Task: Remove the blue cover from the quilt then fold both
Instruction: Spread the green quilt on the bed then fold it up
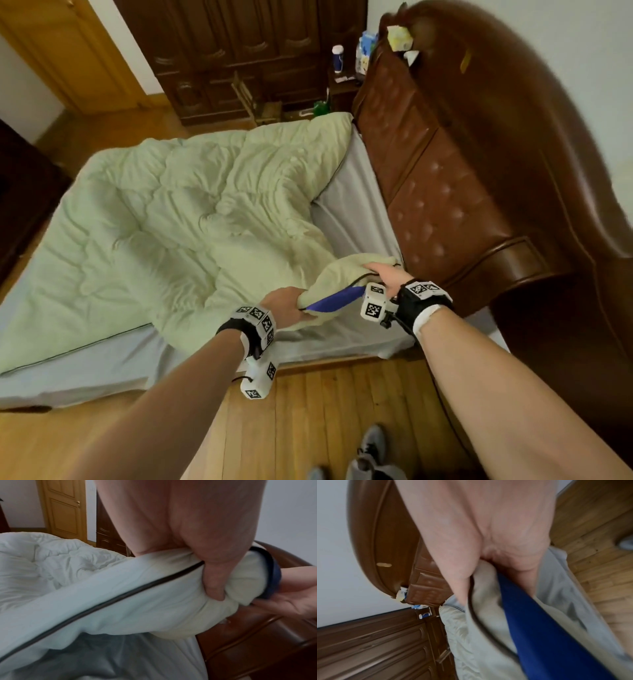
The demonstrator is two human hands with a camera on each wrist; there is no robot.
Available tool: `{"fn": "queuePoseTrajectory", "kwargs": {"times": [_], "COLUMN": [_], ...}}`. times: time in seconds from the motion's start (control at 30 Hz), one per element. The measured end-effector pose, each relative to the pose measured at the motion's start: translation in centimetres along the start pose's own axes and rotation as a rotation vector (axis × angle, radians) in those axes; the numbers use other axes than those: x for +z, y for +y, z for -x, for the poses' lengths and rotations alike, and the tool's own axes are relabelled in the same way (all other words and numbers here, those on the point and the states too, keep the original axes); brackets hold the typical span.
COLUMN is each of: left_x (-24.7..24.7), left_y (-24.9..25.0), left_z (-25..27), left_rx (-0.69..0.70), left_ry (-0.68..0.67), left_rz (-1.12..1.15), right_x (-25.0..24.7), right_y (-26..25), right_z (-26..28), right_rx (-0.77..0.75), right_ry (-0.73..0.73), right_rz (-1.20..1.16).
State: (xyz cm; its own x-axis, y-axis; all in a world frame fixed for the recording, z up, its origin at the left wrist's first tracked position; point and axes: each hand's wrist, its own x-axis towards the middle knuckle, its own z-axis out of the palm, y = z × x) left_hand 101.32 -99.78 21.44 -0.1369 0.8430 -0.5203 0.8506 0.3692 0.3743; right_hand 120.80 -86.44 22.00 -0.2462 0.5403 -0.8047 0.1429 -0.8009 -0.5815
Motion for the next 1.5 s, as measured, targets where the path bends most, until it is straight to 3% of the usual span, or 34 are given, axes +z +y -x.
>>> {"fn": "queuePoseTrajectory", "kwargs": {"times": [0.2, 0.33, 0.47, 0.53, 0.63, 0.77, 0.83, 0.93, 1.03, 1.17, 1.33, 1.5], "left_x": [2.7, 3.1, 5.9, 8.1, 11.8, 11.8, 9.5, 5.0, 0.8, -2.5, -2.7, -3.5], "left_y": [2.8, 8.5, 14.3, 16.3, 16.6, 13.5, 10.8, 4.3, -4.2, -16.5, -31.7, -46.0], "left_z": [1.8, 1.2, 0.8, 1.1, 1.0, 0.3, -0.3, -0.6, 1.2, 7.9, 18.2, 25.8], "left_rx": [0.166, 0.348, 0.482, 0.522, 0.551, 0.485, 0.407, 0.252, 0.032, -0.262, -0.541, -0.695], "left_ry": [-0.009, -0.037, -0.128, -0.163, -0.275, -0.362, -0.311, -0.193, -0.051, 0.137, 0.279, 0.424], "left_rz": [0.211, 0.153, -0.185, -0.293, -0.248, -0.147, -0.071, -0.031, 0.062, 0.216, 0.331, 0.416], "right_x": [-1.0, -6.3, -13.8, -16.8, -20.0, -17.7, -14.8, -8.1, 1.8, 17.3, 36.6, 52.6], "right_y": [-0.5, 0.5, 6.2, 10.0, 13.5, 13.7, 12.6, 10.1, 7.8, 7.0, 10.8, 16.8], "right_z": [6.8, 11.6, 13.6, 13.1, 10.0, 7.1, 5.0, 0.9, -2.6, -4.4, -2.5, -0.8], "right_rx": [-0.323, -0.480, -0.330, -0.331, -0.221, -0.151, -0.117, -0.135, -0.214, -0.282, -0.316, -0.309], "right_ry": [0.280, 0.385, 0.655, 0.736, 0.812, 0.763, 0.723, 0.530, 0.275, -0.042, -0.364, -0.469], "right_rz": [-0.143, -0.195, -0.204, -0.246, -0.342, -0.206, -0.137, 0.015, 0.215, 0.401, 0.636, 0.741]}}
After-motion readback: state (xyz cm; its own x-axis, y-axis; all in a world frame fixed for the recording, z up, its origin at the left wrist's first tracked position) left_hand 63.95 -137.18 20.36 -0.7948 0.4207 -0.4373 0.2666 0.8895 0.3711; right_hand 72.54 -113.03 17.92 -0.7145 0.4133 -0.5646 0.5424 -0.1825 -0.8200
